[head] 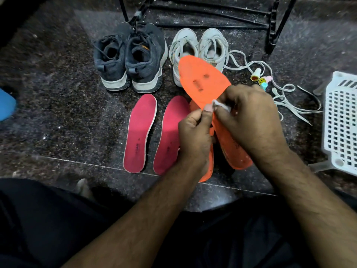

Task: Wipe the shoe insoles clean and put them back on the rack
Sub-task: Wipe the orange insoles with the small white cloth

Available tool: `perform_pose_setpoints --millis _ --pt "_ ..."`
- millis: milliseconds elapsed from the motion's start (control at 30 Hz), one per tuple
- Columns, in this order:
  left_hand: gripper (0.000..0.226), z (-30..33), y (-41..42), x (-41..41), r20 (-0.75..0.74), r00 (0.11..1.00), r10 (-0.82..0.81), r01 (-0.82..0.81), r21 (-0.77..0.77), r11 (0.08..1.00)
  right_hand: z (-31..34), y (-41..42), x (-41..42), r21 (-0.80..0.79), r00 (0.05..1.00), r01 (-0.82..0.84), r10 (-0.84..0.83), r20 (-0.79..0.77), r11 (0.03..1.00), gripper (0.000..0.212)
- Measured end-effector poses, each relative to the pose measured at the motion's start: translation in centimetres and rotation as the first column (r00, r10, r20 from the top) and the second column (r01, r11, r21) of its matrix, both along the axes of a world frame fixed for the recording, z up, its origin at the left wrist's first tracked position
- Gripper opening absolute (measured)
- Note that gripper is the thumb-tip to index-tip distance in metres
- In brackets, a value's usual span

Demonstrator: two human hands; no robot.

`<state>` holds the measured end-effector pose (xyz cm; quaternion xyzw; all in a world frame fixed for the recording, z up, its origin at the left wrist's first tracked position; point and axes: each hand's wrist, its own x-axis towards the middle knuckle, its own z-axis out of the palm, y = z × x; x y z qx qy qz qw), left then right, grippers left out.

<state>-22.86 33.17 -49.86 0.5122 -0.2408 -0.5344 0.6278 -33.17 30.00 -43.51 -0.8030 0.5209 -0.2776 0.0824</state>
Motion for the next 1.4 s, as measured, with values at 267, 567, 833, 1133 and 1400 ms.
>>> perform_pose_setpoints --millis 267,567,833,1133,1400 --pt "0.024 -0.4 -0.9 1.3 -0.061 0.993 0.101 -0.098 0.049 0.994 -1.3 1.1 0.3 0.187 0.994 -0.027 0.047 -0.103 0.982 0.009" --pt "0.022 -0.1 -0.1 0.4 -0.088 0.993 0.073 -0.067 0.075 0.995 -0.9 0.5 0.0 0.212 0.997 -0.014 0.030 -0.071 0.977 0.009" --pt "0.028 0.7 -0.9 0.6 -0.115 0.983 0.143 -0.143 0.008 0.990 0.5 0.6 -1.4 0.244 0.926 -0.005 -0.088 0.368 0.970 0.016" --pt "0.030 1.2 -0.8 0.7 -0.128 0.987 0.092 -0.091 0.012 0.996 -0.7 -0.1 -2.1 0.386 0.954 0.033 -0.144 0.264 0.922 0.020" --pt "0.026 1.4 -0.9 0.7 -0.132 0.984 0.116 -0.102 0.112 0.988 -0.1 0.0 -2.1 0.278 0.953 0.069 -0.146 0.266 0.958 0.012"
